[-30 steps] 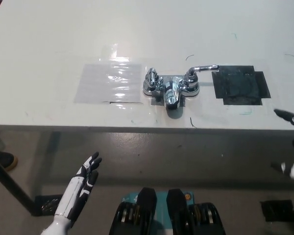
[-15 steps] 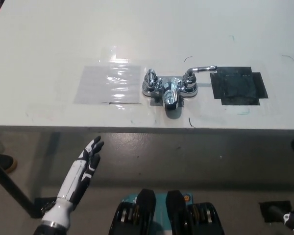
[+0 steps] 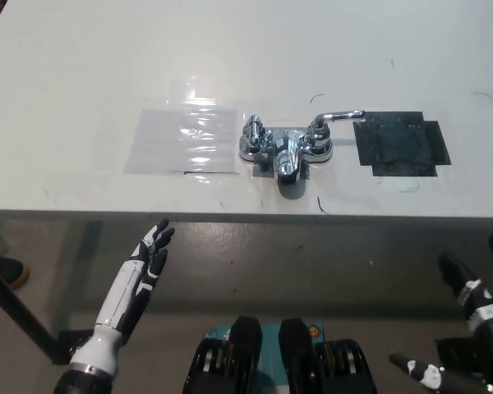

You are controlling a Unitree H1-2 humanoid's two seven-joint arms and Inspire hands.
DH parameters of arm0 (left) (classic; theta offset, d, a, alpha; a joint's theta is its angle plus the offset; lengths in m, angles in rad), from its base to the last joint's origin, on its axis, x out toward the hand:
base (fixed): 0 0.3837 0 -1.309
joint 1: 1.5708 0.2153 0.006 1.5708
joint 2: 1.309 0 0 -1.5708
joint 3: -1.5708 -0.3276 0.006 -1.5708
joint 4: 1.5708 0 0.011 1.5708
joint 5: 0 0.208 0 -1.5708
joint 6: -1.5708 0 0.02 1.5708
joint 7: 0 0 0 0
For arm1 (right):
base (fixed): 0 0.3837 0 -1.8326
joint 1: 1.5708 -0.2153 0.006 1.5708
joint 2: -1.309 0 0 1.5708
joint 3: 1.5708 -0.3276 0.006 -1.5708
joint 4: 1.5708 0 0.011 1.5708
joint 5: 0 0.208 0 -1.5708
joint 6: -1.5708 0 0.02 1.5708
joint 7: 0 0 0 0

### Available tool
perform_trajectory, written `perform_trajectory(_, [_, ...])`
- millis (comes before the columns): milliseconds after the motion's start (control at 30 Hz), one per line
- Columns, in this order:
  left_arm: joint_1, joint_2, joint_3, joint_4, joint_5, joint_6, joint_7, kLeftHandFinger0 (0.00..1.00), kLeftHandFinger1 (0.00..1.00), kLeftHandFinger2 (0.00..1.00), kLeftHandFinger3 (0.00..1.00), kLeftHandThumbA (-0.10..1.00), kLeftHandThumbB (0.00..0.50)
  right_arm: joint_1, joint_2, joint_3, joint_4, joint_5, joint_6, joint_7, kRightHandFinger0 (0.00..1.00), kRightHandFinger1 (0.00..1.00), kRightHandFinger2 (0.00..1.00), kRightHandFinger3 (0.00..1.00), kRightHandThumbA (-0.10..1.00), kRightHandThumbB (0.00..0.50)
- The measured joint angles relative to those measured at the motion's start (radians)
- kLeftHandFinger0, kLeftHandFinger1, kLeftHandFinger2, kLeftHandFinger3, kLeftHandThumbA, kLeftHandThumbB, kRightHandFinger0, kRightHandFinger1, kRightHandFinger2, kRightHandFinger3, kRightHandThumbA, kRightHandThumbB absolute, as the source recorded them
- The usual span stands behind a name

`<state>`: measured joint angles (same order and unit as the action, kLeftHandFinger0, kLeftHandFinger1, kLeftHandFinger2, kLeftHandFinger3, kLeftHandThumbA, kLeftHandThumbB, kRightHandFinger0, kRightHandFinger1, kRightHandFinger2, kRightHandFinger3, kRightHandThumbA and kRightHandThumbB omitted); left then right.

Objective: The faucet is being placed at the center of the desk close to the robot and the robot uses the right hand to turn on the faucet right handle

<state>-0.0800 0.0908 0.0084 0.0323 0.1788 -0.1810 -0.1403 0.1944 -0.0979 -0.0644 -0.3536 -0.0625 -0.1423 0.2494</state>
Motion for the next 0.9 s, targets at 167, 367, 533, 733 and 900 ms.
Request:
perform_trajectory(167, [0.010,-0.003,-0.001,0.000,-0.002,-0.002,0.000,1.00,1.00,1.00,1.00,1.00,0.500,-0.015,-0.002,0.020,0.114,0.000,-0.024,-0.011,1.00,1.00,1.00,1.00,1.00,0.236])
perform_trajectory(367, [0.034,-0.005,-0.006,-0.001,-0.001,-0.002,0.000,1.00,1.00,1.00,1.00,1.00,0.500,-0.018,0.001,0.047,0.195,-0.007,-0.047,-0.028,1.00,1.00,1.00,1.00,1.00,0.235])
perform_trajectory(533, [0.042,-0.005,-0.008,0.000,-0.001,-0.005,0.000,1.00,1.00,1.00,1.00,1.00,0.500,-0.018,0.000,0.063,0.222,-0.015,-0.058,-0.034,1.00,1.00,1.00,1.00,1.00,0.235])
perform_trajectory(733, [0.042,-0.004,-0.008,0.000,-0.001,-0.011,0.000,1.00,1.00,1.00,1.00,1.00,0.500,-0.018,-0.007,0.073,0.240,-0.023,-0.067,-0.043,1.00,1.00,1.00,1.00,1.00,0.217])
perform_trajectory(900, [0.044,-0.004,-0.008,0.000,0.000,-0.013,0.000,1.00,1.00,1.00,1.00,1.00,0.500,-0.018,-0.010,0.086,0.239,-0.029,-0.067,-0.046,1.00,1.00,1.00,1.00,1.00,0.199])
